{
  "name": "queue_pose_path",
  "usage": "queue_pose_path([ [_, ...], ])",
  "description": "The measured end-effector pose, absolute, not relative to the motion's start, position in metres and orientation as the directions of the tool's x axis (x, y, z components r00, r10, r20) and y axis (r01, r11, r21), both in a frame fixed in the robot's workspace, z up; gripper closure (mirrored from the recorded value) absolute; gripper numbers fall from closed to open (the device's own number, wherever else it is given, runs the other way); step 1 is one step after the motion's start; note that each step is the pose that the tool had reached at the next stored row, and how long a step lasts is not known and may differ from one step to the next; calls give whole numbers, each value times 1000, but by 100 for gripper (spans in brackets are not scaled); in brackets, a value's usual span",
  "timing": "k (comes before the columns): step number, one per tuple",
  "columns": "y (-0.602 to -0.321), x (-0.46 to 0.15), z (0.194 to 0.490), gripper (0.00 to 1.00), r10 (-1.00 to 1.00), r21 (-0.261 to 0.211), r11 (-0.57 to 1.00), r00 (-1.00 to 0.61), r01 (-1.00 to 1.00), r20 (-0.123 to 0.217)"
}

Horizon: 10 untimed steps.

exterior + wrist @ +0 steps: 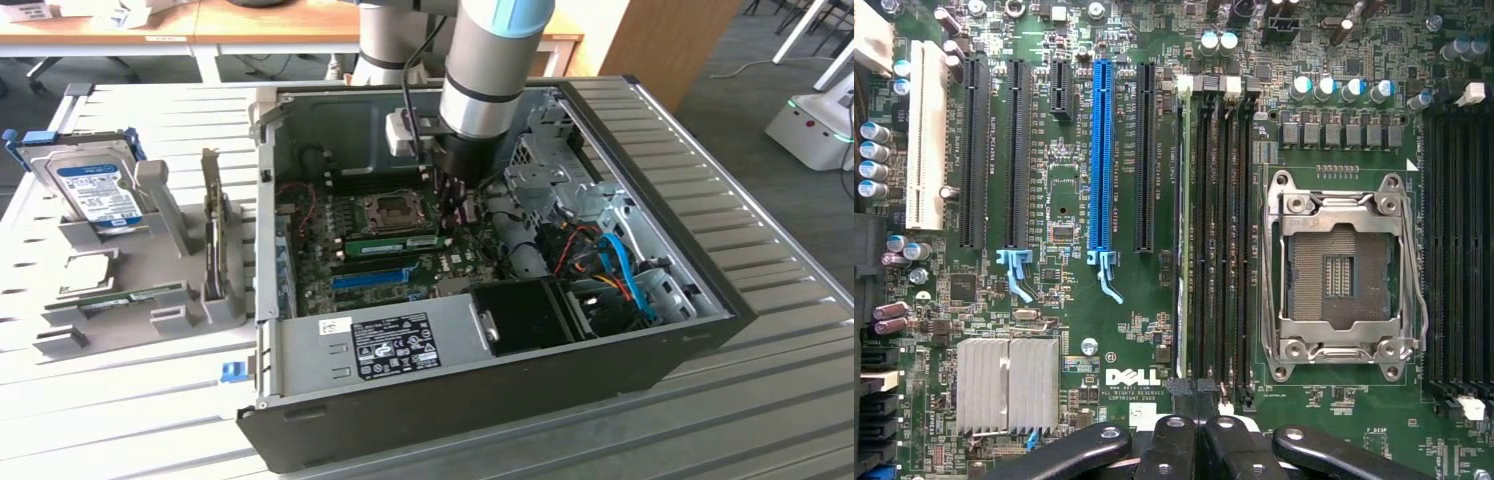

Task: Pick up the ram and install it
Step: 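Press down the ram until it locks into place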

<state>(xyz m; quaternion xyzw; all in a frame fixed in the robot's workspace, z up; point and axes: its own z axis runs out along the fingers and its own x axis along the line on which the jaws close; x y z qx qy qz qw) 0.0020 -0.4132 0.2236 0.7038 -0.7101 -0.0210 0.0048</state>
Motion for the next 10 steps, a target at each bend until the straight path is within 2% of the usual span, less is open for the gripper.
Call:
queue_pose_path([
  [10,-413,2,223,89,-1000,36,8,-9,-999,-23],
])
